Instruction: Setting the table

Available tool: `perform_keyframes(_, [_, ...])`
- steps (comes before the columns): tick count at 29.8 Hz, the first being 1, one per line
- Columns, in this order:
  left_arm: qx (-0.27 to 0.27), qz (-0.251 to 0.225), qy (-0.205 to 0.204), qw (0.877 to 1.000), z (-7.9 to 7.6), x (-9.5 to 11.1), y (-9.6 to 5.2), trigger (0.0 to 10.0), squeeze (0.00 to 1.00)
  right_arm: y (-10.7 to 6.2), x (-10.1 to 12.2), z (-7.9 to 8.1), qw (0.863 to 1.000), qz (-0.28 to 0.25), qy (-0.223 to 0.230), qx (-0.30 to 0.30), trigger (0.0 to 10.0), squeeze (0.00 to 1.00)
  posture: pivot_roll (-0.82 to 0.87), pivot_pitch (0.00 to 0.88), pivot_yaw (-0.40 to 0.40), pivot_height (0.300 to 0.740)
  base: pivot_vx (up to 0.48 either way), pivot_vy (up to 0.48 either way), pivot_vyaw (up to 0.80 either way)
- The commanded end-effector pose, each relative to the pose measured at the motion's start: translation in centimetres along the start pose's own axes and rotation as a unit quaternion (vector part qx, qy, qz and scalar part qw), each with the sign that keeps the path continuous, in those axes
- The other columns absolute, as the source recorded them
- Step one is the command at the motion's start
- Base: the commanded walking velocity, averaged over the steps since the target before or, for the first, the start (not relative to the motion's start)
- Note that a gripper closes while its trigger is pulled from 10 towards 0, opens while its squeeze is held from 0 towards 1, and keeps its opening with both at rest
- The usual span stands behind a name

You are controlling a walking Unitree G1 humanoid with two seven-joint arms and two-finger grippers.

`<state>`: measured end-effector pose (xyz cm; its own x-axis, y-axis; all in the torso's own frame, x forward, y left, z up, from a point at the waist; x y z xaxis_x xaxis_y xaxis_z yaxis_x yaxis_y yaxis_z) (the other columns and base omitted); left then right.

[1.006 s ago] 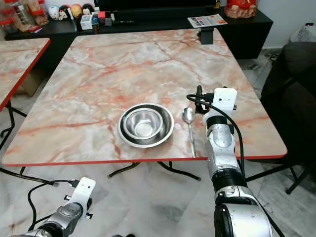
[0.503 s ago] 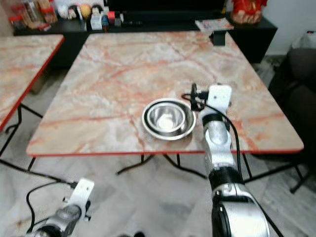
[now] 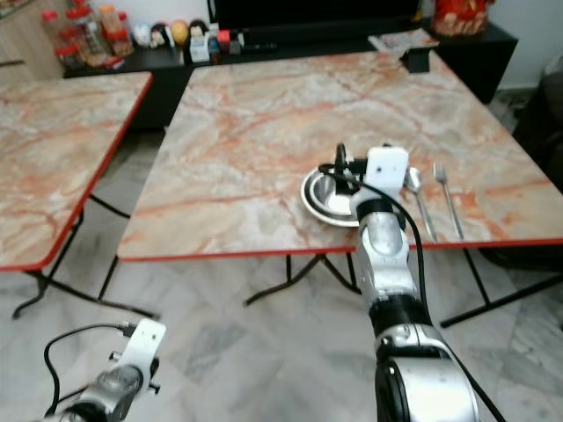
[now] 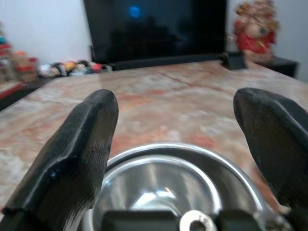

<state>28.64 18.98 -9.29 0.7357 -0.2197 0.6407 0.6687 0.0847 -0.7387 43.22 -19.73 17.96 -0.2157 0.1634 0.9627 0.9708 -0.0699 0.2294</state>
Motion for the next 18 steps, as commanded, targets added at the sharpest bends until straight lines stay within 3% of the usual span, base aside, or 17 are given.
perform_keyframes(1, [0.009, 0.002, -0.002, 1.0, 0.87, -0.19, -0.02, 10.0, 0.0, 0.24, 0.83, 0.78, 1.0, -0.013, 0.008, 0.007, 10.0, 0.0, -0.08, 0.063, 0.067, 0.74, 0.0, 0.33, 0.0])
perform_keyframes(18, [0.009, 0.001, -0.004, 1.0, 0.82, -0.04, 0.0, 10.0, 0.0, 0.24, 0.7, 1.19, 1.0, -0.008, 0.01, 0.016, 10.0, 0.0, -0.08, 0.072, 0.067, 0.74, 0.0, 0.364, 0.0])
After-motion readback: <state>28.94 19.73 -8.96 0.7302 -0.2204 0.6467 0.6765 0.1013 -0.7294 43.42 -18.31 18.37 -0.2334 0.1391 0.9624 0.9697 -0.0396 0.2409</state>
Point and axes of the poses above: a point about 5 cm out from each wrist's last joint towards the gripper, its own y axis pointing out of the wrist towards the gripper, its own x axis along the axis of the wrist's last joint, z = x × y, the point moved 6 cm from there along y, pointing out of the wrist towards the gripper, and after that the axes turned 7 degrees about -y, right-handed, at the moved point
